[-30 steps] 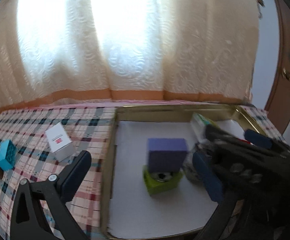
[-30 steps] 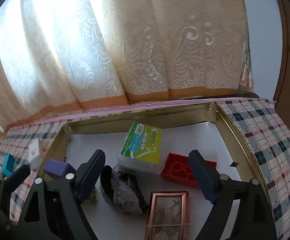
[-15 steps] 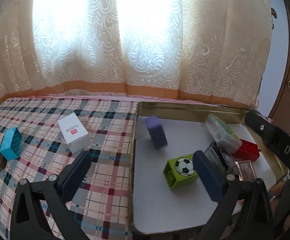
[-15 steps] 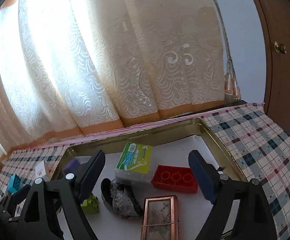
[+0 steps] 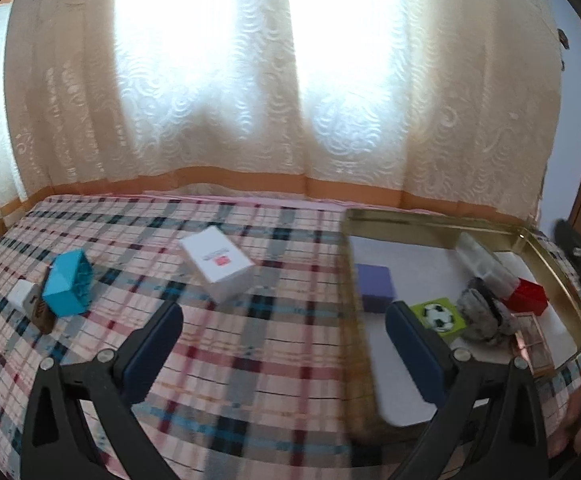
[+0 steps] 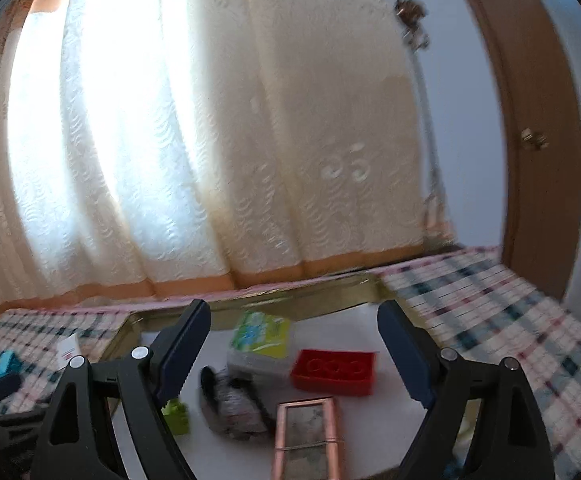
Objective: Organize rigid objects
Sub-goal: 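Withdraw both tools from the tray toward the remaining objects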
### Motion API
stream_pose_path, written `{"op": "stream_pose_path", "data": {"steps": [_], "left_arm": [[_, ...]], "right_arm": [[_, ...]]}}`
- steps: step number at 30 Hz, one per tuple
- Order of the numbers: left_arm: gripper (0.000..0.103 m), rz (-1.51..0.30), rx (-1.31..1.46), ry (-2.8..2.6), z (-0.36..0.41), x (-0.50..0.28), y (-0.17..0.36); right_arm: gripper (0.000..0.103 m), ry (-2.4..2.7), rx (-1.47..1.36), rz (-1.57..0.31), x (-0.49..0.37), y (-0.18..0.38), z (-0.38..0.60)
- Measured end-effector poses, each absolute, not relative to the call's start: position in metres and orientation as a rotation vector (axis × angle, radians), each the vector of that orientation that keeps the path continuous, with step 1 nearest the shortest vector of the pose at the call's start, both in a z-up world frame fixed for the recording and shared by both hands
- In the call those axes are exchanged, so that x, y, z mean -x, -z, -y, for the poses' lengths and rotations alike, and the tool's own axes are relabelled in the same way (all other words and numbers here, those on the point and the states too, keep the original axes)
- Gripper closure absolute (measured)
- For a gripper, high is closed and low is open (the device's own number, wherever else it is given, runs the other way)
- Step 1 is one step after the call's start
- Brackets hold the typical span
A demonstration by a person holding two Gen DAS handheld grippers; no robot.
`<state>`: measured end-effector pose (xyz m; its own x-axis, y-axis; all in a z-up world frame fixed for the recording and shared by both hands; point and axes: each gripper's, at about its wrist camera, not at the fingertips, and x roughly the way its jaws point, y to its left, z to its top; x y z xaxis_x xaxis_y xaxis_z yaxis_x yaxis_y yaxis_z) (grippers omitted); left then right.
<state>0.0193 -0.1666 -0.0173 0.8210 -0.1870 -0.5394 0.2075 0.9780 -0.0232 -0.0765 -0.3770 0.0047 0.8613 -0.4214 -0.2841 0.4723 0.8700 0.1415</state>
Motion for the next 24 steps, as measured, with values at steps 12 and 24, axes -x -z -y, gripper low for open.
{"op": "stream_pose_path", "data": {"steps": [12,24], "left_arm": [[0.0,-0.624,0.005,0.166,0.113,-0.03,0.024],[0.0,-0.641,0.031,0.104,0.06,-0.046,0.025]], "right_arm": [[0.016,0.647,-0.248,-0.232,0.126,-0.005,0.377],[0.016,0.514,-0.196,-0.231,0.116,-0.006,0.317]]}}
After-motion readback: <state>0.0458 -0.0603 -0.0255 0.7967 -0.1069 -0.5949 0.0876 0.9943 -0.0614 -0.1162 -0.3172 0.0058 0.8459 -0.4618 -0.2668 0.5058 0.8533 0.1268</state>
